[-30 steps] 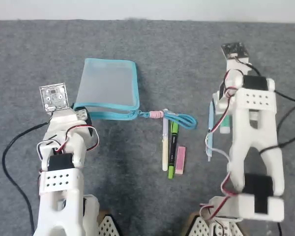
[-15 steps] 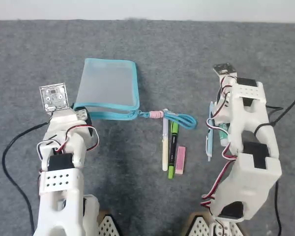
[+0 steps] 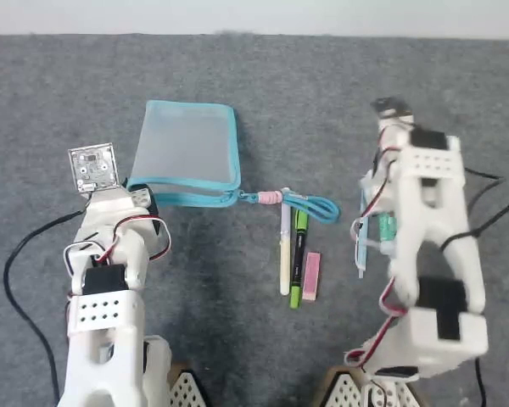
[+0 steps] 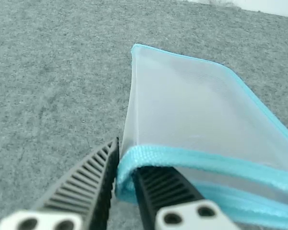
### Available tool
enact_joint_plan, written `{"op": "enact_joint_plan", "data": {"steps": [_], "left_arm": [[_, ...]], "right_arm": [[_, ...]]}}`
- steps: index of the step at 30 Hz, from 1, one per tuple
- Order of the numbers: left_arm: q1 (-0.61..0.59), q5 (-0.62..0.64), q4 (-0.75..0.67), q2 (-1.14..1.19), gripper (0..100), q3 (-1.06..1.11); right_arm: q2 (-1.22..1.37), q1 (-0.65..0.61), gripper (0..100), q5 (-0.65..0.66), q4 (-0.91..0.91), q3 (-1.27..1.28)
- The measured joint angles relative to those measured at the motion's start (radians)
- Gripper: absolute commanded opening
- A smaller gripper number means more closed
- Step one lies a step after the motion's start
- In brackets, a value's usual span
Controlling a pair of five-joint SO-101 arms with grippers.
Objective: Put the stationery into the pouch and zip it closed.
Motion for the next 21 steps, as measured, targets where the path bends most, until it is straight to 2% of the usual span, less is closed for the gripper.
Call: {"op": "enact_joint_plan", "data": {"steps": [5, 10, 21], "left_arm": [[0.0, 0.0, 0.0, 0.0, 1, 0.0], [0.0, 0.0, 0.0, 0.0, 1, 0.0], [0.0, 0.0, 0.0, 0.0, 1, 0.0]], "right_arm": [[-0.094, -0.141, 17.7, -0.069, -0.063, 0.219], [-0.098, -0.133, 17.7, -0.123, -0.146, 0.342], [-0.091, -0.098, 17.6, -0.123, -0.333, 0.446]]}}
